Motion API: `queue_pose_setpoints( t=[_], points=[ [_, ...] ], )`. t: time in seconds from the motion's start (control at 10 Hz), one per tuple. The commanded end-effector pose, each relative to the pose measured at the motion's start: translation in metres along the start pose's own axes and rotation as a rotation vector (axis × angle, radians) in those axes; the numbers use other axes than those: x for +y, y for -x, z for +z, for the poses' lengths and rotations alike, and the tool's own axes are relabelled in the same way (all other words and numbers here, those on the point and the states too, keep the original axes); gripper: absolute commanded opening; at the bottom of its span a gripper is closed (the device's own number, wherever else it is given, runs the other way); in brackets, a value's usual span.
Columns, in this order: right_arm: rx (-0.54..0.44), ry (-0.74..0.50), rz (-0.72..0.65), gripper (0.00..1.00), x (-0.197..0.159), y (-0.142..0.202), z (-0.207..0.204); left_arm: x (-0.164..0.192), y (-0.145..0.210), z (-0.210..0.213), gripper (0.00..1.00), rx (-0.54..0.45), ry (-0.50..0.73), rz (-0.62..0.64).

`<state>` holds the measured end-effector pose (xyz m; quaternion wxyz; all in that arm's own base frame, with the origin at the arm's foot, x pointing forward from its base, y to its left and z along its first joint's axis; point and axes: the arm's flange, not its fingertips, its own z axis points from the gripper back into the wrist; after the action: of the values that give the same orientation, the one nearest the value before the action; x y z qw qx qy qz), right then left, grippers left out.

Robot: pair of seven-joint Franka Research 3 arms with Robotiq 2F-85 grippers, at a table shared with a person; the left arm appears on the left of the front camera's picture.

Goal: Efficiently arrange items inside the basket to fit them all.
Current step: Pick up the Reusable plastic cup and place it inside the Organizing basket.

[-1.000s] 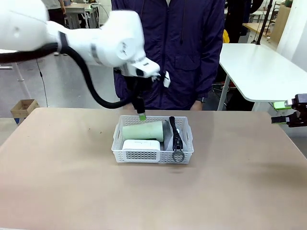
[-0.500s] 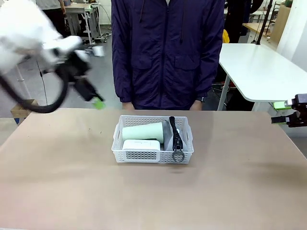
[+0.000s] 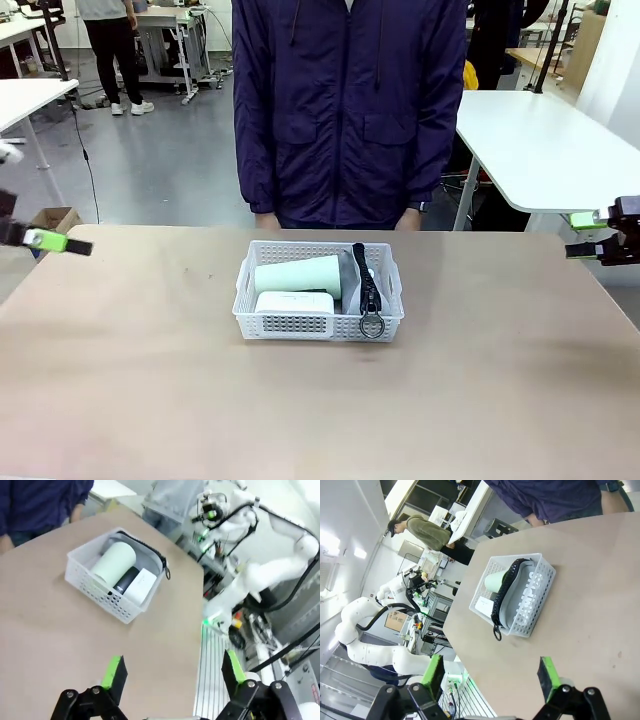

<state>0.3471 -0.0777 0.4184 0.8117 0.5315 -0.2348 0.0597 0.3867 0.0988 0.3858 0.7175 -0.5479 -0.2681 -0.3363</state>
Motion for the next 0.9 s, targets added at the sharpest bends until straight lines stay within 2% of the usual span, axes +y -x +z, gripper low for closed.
queue_pose_setpoints(
  t=[0.0, 0.1, 0.8],
  points=[
    [0.007, 0.0, 0.009, 1.0, 0.001, 0.002, 0.002, 0.011, 0.019, -0.009, 1.0, -0.128, 0.014, 0.031],
    [0.007, 0.0, 0.009, 1.0, 0.001, 0.002, 0.002, 0.0, 0.0, 0.0, 1.0, 0.0, 0.0, 0.0],
    [0.007, 0.0, 0.009, 1.0, 0.001, 0.002, 0.002, 0.0, 0.0, 0.0, 1.0, 0.0, 0.0, 0.0]
  ],
)
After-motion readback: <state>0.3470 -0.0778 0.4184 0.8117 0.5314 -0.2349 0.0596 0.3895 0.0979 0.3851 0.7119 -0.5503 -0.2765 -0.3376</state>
